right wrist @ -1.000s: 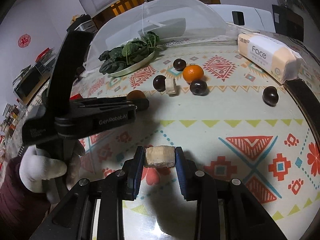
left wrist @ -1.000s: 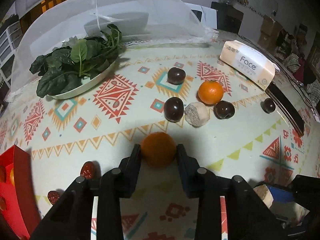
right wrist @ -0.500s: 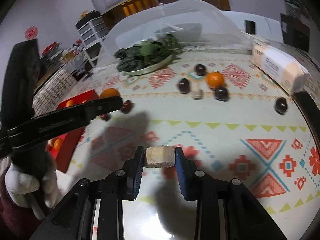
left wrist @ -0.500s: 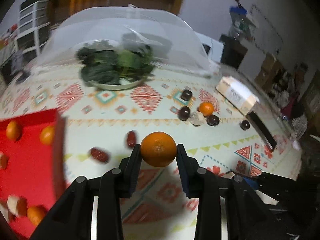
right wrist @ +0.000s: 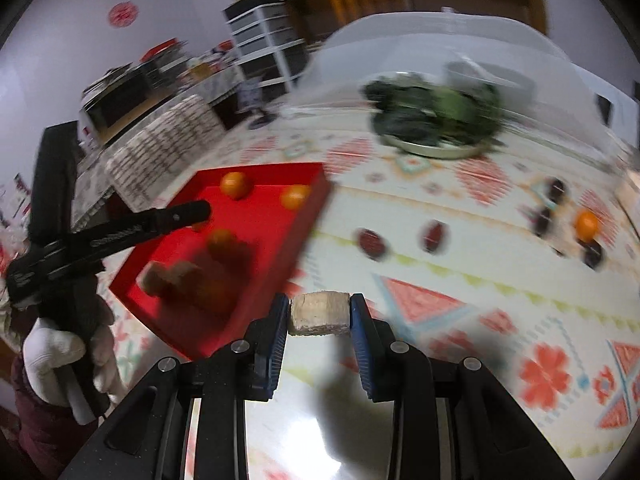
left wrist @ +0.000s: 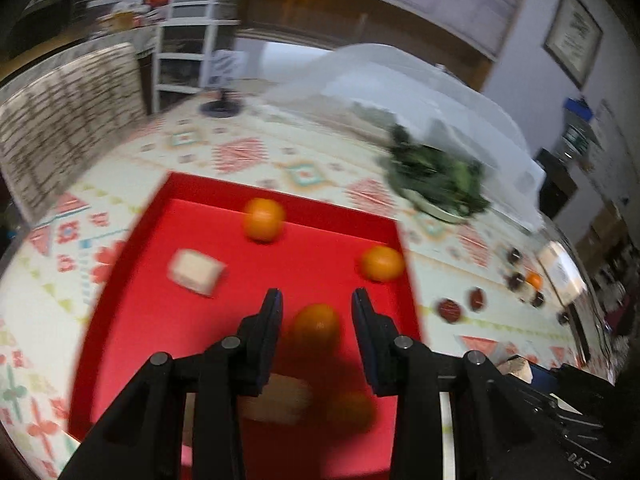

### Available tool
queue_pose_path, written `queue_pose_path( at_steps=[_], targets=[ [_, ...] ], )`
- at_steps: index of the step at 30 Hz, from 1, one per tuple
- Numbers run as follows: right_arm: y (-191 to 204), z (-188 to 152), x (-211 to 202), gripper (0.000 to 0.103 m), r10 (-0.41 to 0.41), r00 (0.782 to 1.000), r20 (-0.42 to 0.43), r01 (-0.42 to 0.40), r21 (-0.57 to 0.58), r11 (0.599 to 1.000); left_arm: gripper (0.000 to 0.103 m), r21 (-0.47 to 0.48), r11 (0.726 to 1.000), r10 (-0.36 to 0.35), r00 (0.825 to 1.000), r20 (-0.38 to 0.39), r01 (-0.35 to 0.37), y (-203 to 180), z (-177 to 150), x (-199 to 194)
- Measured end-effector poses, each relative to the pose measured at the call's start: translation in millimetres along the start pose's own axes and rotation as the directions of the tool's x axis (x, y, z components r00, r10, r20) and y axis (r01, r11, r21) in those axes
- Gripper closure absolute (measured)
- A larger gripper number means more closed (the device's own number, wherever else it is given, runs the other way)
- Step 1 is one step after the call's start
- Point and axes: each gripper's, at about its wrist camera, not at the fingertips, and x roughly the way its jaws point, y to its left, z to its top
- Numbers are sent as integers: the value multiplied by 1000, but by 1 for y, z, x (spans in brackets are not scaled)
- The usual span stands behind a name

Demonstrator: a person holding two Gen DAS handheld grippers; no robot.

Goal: Organize fruits
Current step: 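Carry the orange with the left tool into the red tray while the right tool drops its cube there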

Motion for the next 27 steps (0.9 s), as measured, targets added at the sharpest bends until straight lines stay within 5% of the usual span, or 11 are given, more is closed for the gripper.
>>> queue_pose_path(
  at_steps=[7,11,15,17,27],
  targets=[
    [49,21,44,70,42,998,-38,-44,-62,997,69,-53,998,16,1000,-18,-17,40,8,9],
    [61,27,61,70,36,998,-51,-40,-72,997,59,-112,994,-6,1000,-22,4,55,7,10],
    [59,30,67,67,38,998,-51,-40,-54,998,48,-137,990,-21,1000,-16,19,58,4,3],
    [57,31,66,58,36,998,-41,-38,-42,998,44,-149,988,-32,999,-7,31,57,2,-1],
    [32,30,34,50,27,999,27,-28,26,999,35,-163,985,-50,998,40,56,45,-4,-30]
  ],
)
